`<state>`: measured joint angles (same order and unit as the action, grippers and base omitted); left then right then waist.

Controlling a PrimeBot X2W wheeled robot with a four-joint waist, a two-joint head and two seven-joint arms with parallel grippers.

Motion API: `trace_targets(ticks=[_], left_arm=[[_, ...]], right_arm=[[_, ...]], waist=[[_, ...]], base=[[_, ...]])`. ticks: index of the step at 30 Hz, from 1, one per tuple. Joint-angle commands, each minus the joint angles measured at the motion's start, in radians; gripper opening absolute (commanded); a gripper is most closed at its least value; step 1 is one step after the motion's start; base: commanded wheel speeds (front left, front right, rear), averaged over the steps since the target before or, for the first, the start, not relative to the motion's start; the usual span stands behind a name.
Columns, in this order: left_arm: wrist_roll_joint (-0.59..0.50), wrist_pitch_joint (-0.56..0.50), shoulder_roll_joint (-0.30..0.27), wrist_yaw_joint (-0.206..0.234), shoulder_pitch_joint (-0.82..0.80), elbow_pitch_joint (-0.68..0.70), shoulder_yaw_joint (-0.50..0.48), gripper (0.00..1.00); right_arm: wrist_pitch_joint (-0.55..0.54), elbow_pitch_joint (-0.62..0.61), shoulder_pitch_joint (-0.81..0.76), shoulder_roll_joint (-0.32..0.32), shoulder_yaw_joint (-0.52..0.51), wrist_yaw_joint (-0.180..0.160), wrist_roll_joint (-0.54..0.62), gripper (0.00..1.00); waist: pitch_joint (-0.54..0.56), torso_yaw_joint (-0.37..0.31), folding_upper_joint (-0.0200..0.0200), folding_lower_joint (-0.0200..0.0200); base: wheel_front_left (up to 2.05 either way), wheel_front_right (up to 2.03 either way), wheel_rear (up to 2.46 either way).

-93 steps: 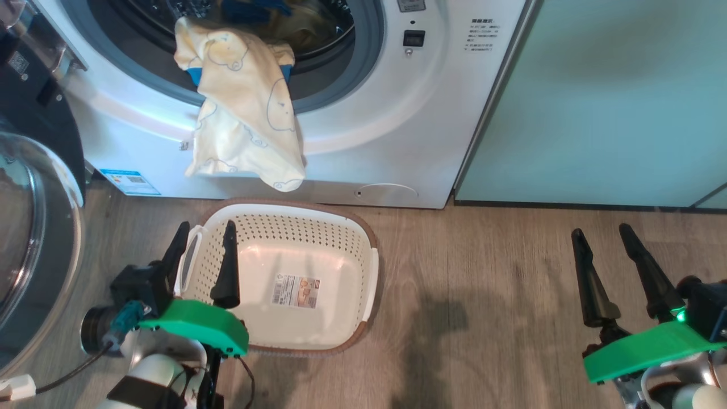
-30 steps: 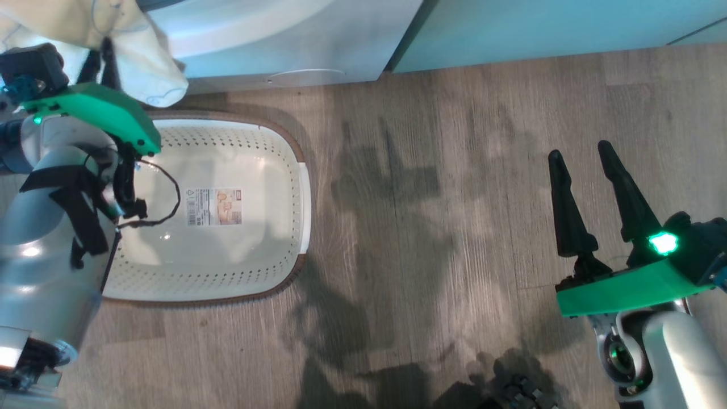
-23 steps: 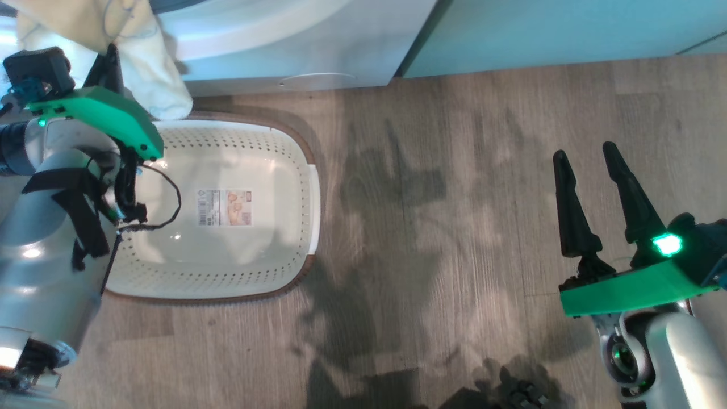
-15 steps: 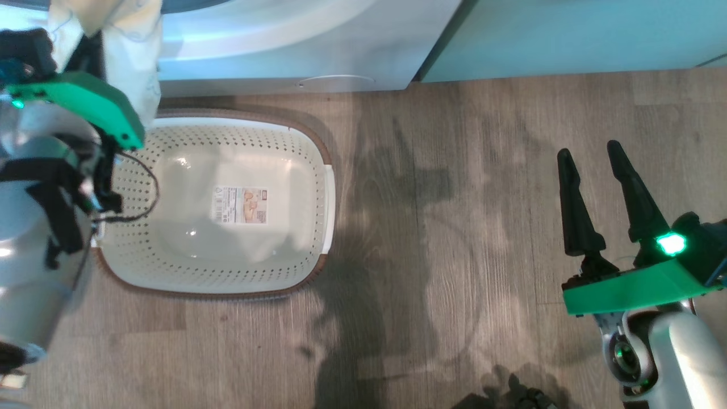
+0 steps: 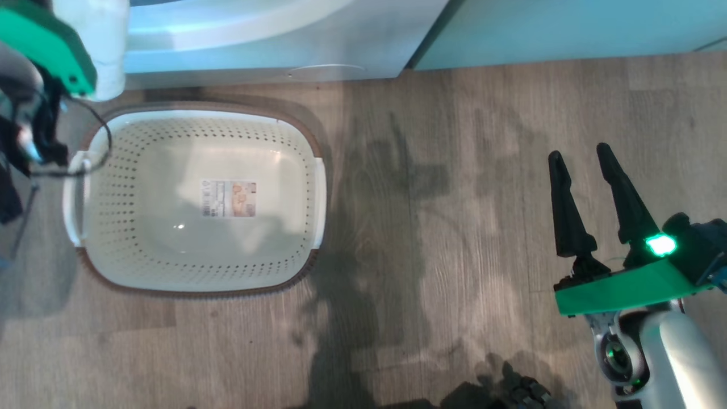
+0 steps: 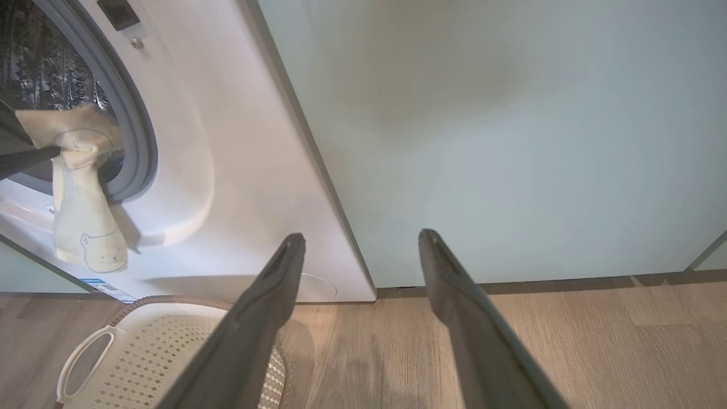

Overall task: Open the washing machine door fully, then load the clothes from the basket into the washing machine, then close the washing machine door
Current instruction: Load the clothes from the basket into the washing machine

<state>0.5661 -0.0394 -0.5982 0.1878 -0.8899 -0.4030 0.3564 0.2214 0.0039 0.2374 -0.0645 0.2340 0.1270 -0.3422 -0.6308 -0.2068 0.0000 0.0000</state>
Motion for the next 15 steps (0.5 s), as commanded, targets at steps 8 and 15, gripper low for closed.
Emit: trace_targets(ticks=[8,15], left_arm=[[-0.038,-0.107,-0.122,-0.018,-0.177,0.049,-0.021,0.00],[-0.045,-0.178,-0.164,-0.048,-0.273,-0.009,-0.014,0.00]], right_arm=[[0.030,0.000,0.030,0.003,0.046,0.004,-0.024,1.00],[0.035,0.017,0.047,0.004,0.076,0.004,-0.040,1.00]], waist=[[-0.038,-0.056,0.0000,0.0000],[-0.075,-0.100,0.0000,0.0000]], base=[[0.00,0.00,0.00],[0.00,0.00,0.00]])
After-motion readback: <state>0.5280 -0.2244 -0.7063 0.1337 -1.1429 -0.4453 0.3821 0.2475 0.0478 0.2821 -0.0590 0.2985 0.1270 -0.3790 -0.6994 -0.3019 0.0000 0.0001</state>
